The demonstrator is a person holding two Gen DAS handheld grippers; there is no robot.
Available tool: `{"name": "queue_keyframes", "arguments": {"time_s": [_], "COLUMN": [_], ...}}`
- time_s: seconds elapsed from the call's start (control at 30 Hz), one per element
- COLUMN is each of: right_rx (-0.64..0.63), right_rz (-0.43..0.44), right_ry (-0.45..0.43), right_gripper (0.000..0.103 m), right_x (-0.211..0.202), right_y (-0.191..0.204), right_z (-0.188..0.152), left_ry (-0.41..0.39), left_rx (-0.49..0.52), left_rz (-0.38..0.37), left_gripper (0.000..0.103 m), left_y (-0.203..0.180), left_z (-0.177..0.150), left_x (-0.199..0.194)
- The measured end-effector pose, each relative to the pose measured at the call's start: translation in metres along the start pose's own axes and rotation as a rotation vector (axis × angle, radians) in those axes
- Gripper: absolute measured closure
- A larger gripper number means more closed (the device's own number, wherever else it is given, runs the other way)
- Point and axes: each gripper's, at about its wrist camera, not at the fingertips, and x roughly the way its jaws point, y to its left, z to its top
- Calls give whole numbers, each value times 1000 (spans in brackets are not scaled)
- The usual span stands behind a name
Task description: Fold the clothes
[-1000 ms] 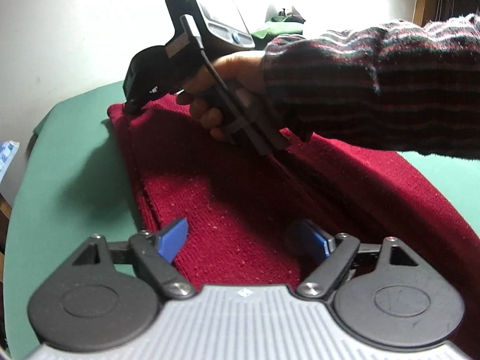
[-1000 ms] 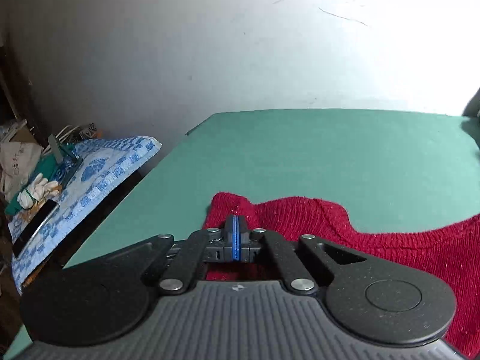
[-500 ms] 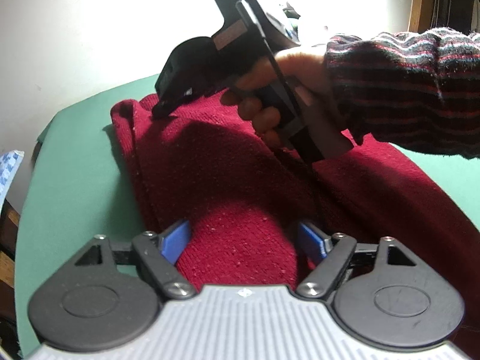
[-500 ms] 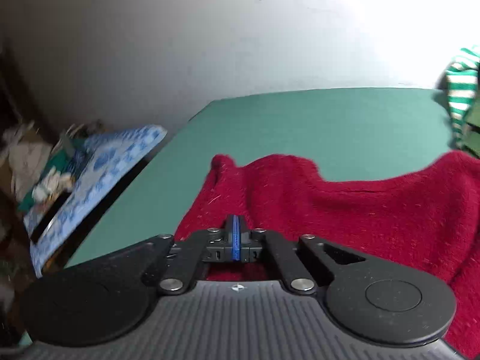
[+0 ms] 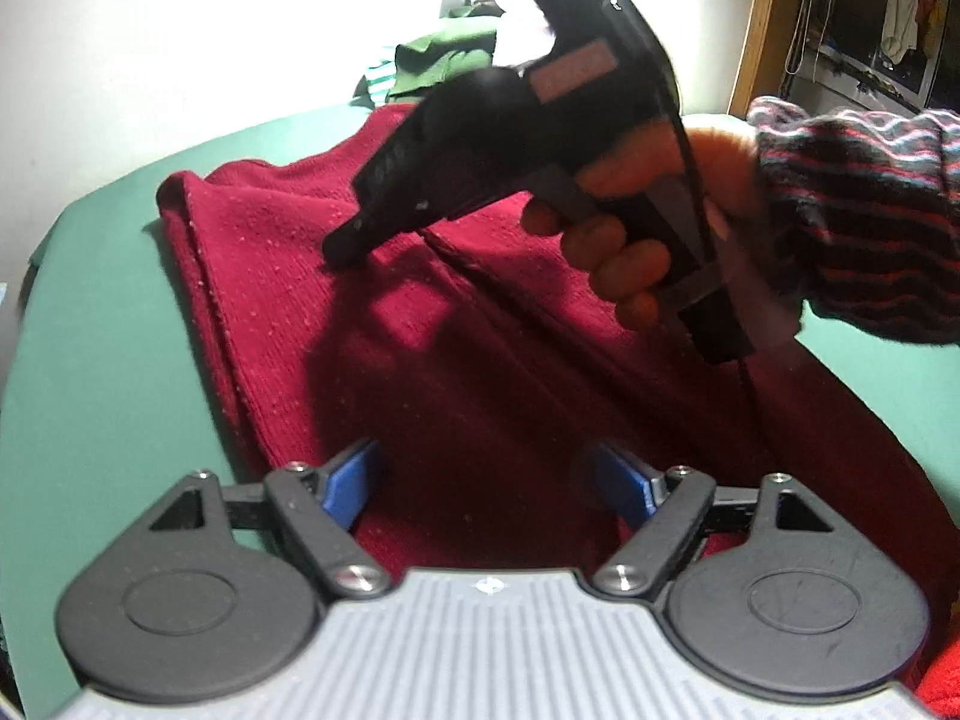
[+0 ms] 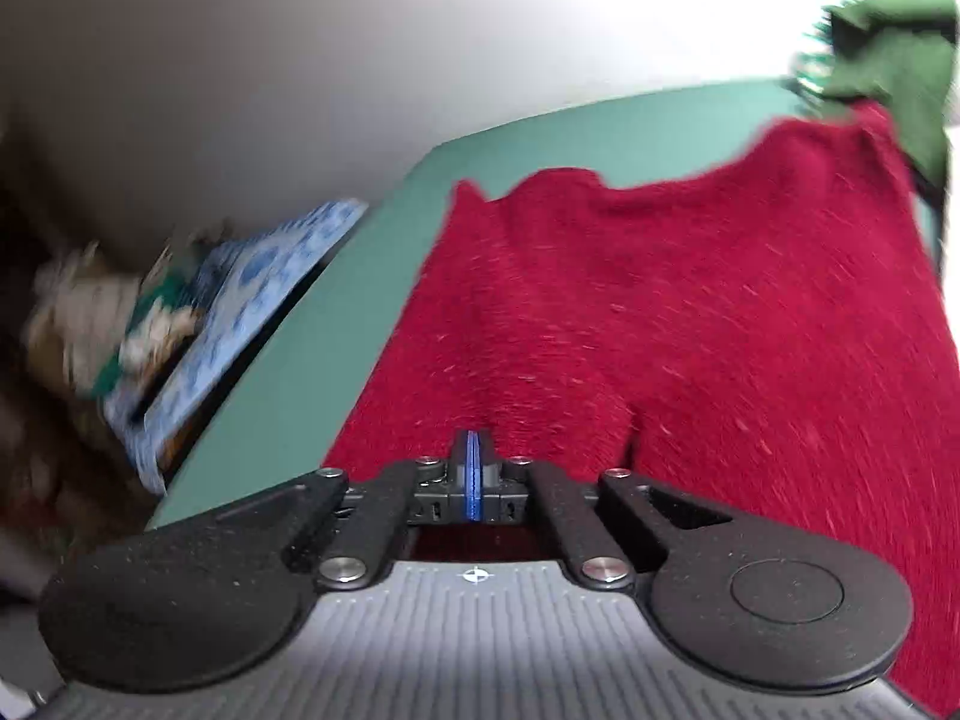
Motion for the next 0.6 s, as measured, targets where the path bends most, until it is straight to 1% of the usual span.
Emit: {"name": "queue_keyframes", "arguments": {"time_s": [0.03, 0.1, 0.17, 0.2, 0.27, 0.37, 0.43, 0.47, 0.53, 0.6], "right_rx": [17, -5, -36, -40, 9, 85, 65, 45, 7, 22], "right_rz": [16, 33, -6, -27, -46, -1, 15, 0, -40, -60], "right_ry": [-18, -6, 33, 37, 27, 29, 47, 52, 43, 25], "right_gripper": [91, 92, 92, 92, 92, 93, 94, 94, 100, 101], "right_x": [-6, -11, -10, -10, -16, -33, -40, -43, -51, -64], "right_y": [3, 14, 21, 21, 18, 19, 27, 30, 34, 35], "right_z": [-3, -11, -21, -25, -30, -43, -57, -64, -78, -87], "left_ry": [-2, 0, 1, -1, -3, -2, -3, -3, -4, -3], "left_rx": [-4, -5, 0, 7, 19, 28, 27, 35, 57, 81], "left_rz": [-11, -33, -45, -44, -44, -54, -71, -72, -67, -57], "left_gripper": [23, 23, 22, 21, 20, 20, 21, 21, 21, 22], "left_y": [-2, -7, -12, -14, -19, -22, -24, -26, -30, -36], "left_z": [0, -4, -8, -10, -14, -14, -14, -16, -21, -23], "left_x": [-4, -8, -12, -13, -16, -22, -27, -28, -30, -35]}}
